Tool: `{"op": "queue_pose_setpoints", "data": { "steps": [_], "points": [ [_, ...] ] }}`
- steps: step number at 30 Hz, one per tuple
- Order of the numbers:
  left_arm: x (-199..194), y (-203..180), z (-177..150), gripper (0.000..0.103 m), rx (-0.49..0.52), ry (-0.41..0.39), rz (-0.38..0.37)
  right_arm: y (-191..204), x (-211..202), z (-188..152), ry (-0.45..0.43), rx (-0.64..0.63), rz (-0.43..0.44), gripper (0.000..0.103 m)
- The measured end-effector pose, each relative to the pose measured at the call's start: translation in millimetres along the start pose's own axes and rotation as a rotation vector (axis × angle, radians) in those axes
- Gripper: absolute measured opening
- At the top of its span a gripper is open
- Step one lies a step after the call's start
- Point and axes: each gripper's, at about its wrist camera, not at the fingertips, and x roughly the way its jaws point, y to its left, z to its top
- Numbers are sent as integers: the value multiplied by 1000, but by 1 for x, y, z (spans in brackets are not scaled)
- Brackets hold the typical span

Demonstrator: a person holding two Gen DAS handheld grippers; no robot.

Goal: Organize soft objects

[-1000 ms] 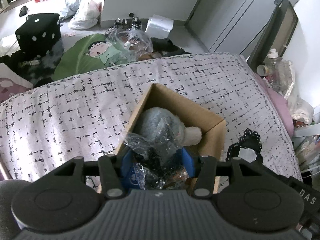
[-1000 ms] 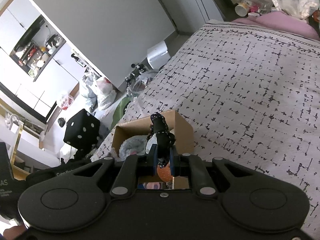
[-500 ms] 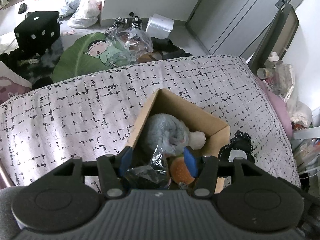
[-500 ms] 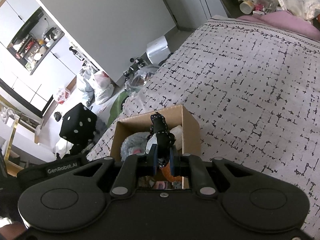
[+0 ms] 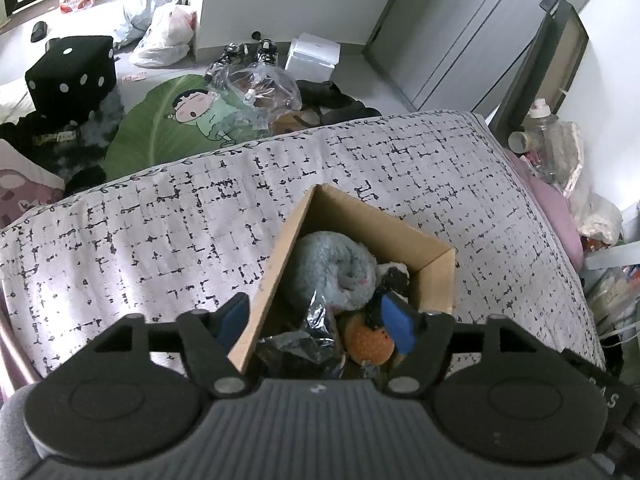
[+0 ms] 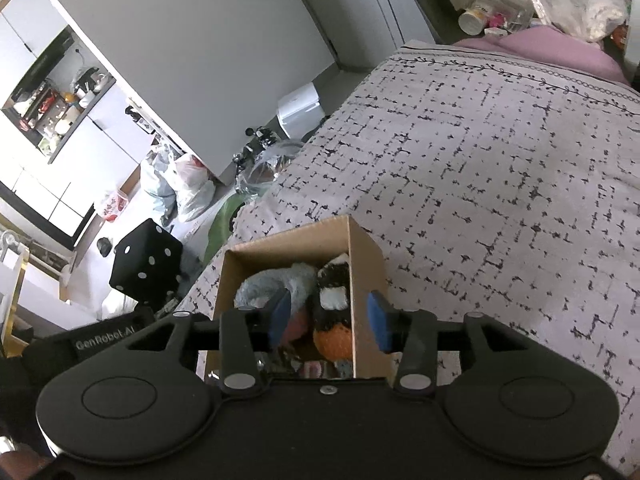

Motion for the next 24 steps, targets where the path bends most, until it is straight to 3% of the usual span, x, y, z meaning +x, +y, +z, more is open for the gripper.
{"op": "queue_pose_setpoints", "data": {
  "steps": [9, 13, 14, 19, 24],
  "points": [
    [-20, -11, -10, 78, 80, -19, 17, -6, -26, -9, -31, 11, -24, 64],
    [-30, -16, -17, 79, 125, -29, 27, -8, -38, -14, -50, 10, -39, 83],
    [-32, -17, -18, 85, 136, -31, 27, -9, -43, -16, -57, 8, -46, 87],
    [-47, -23, -26, 90, 191, -55, 31, -13, -60, -20, -68, -8, -83, 103],
    [-62, -28, -35, 91, 247, -66, 28, -15, -79, -27, -75, -28, -120, 103]
  ]
}}
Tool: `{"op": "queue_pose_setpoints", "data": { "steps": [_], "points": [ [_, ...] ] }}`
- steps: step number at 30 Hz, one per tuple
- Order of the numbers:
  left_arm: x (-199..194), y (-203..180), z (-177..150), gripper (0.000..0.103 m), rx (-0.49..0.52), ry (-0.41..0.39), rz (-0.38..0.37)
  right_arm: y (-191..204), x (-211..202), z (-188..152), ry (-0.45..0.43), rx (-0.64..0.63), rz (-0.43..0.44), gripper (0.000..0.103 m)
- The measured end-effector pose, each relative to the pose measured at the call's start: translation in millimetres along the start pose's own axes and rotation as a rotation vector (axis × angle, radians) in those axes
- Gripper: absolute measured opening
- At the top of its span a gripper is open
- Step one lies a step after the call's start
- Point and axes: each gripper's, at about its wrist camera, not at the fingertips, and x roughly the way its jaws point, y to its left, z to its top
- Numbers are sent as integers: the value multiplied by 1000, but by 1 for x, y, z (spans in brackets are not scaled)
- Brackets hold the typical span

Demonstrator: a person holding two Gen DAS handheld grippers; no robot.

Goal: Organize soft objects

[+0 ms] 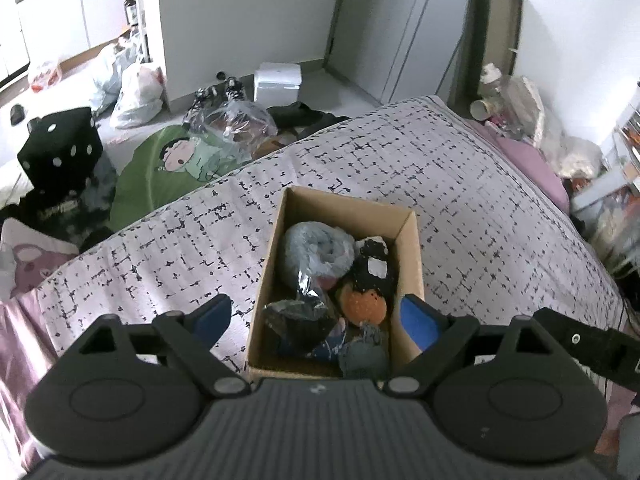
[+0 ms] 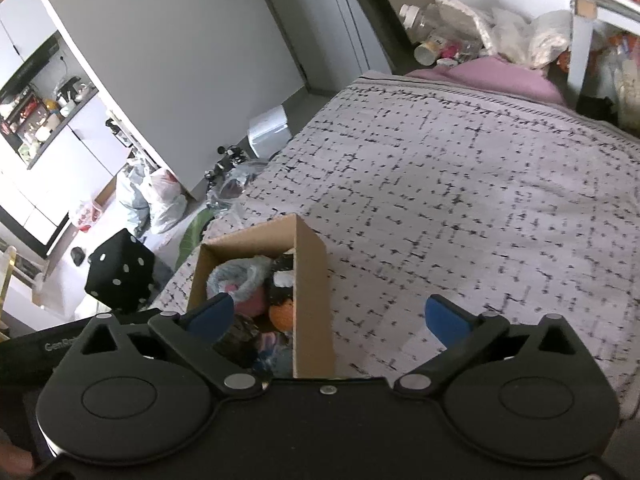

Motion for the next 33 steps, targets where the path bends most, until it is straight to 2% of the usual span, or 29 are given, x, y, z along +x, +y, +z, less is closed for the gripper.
{"op": "queue_pose_setpoints", "data": {
  "steps": [3, 12, 33],
  "points": [
    [-9, -2, -6, 96, 35, -12, 1, 2, -11, -6, -11, -36, -29, 103],
    [-35, -7, -30, 101, 129, -31, 10, 10, -40, -27, -28, -115, -65, 103],
    [-96, -16, -62, 102, 221, -86, -45, 1, -108, -55, -91, -118, -96, 103]
  ]
}}
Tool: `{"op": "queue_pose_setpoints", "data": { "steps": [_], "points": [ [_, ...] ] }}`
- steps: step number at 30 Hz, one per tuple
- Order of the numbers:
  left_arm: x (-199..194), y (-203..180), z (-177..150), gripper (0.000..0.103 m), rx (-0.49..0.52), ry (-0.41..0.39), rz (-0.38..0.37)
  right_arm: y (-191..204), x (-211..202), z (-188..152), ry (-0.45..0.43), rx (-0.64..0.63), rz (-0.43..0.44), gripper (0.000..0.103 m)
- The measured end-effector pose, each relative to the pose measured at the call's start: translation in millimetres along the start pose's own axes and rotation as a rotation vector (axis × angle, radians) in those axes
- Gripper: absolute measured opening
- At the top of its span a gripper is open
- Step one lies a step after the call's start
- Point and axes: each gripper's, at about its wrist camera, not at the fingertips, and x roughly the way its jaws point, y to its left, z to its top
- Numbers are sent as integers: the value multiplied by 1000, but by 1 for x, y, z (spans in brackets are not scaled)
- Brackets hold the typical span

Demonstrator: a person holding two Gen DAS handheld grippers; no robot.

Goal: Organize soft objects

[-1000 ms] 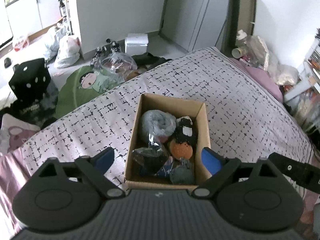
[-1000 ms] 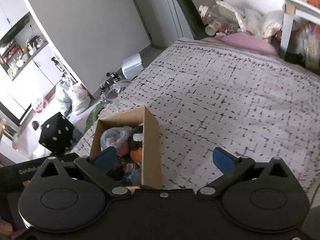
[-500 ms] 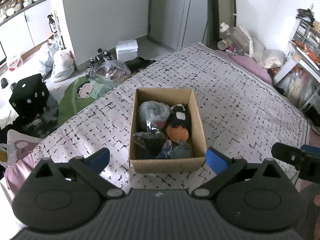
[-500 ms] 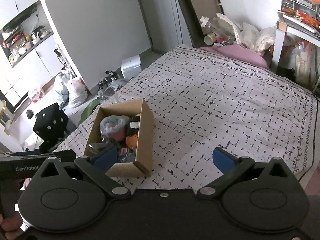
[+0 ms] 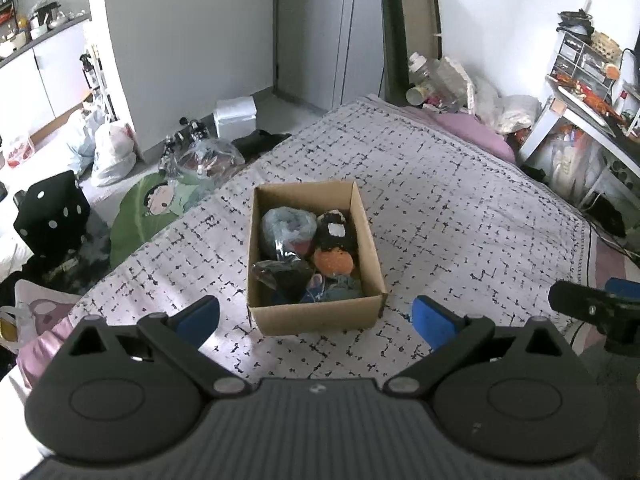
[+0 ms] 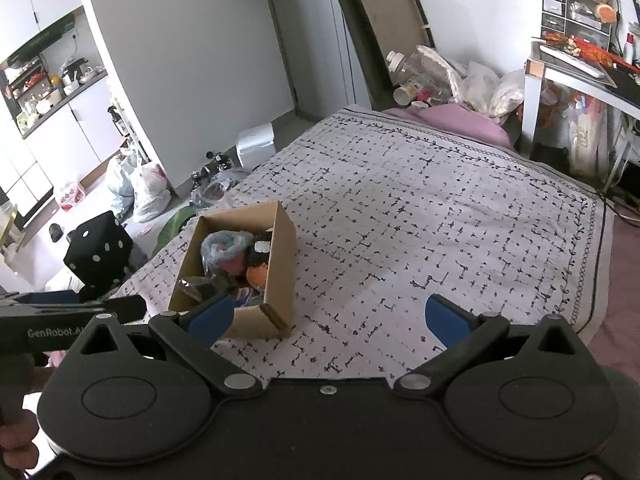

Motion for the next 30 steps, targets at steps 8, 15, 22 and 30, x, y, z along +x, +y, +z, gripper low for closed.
{"op": "queue_pose_setpoints", "data": {
  "steps": [8, 15, 22, 30],
  "points": [
    [-22, -3, 0, 102, -11, -38, -17, -3, -22, -2, -27, -9, -8, 103],
    [-33, -7, -3, 102, 12, -55, -8, -3, -33, -5, -39, -12, -6, 103],
    [-40, -7, -8, 102, 15, -63, -7, -4, -38, -6, -43, -16, -6, 103],
    [-47, -5, -10, 102, 18, -60, -14, -2, -42, -9, -49, -30, -5, 103]
  ]
}}
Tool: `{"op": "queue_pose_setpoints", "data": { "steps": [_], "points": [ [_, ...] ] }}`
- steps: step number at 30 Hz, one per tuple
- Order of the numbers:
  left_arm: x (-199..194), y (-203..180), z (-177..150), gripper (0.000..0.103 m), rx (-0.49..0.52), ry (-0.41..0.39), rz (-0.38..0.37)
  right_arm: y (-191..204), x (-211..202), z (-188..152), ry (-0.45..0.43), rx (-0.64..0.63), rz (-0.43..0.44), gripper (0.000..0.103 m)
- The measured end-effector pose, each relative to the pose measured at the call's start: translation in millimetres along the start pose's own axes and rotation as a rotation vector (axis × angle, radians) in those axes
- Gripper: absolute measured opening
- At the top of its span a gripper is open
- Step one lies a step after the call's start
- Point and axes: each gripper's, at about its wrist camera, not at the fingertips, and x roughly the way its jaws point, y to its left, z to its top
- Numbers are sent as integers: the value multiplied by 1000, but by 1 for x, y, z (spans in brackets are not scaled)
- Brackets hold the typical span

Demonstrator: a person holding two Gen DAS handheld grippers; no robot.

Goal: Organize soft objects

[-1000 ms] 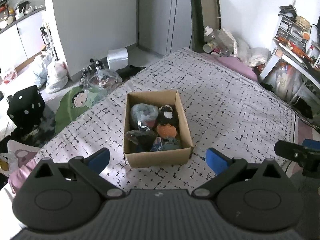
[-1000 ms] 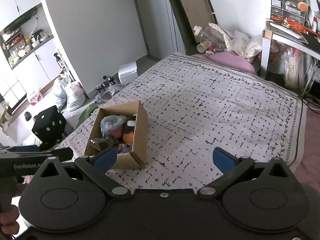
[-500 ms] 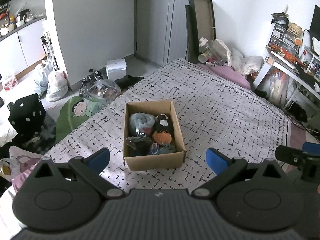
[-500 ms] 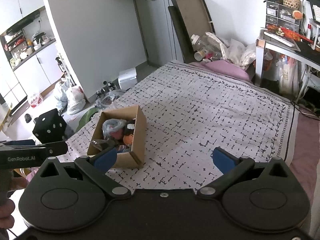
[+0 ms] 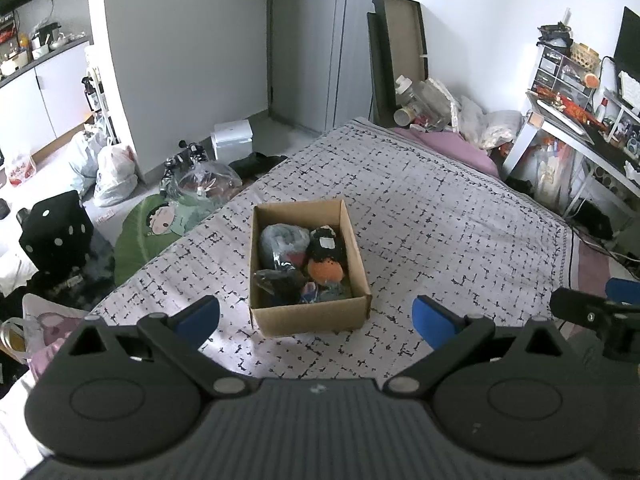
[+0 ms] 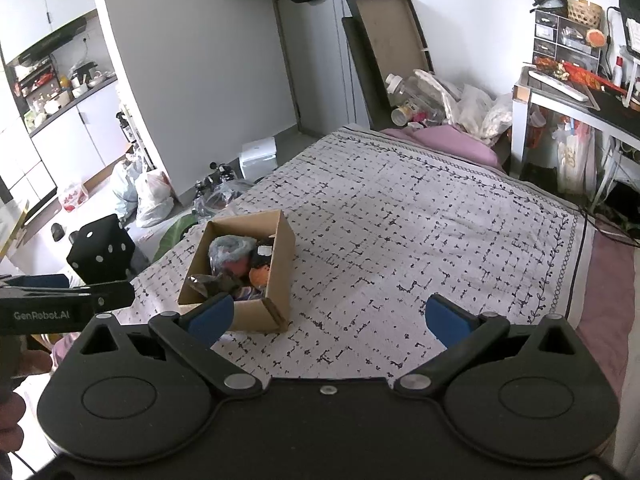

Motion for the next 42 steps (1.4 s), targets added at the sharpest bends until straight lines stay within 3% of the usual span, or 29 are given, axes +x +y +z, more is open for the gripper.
{"op": "queue_pose_setpoints", "data": {
  "steps": [42],
  "points": [
    [-4, -8, -5, 102, 25, -7, 0, -3, -3, -4, 6, 13, -11, 103]
  ]
}}
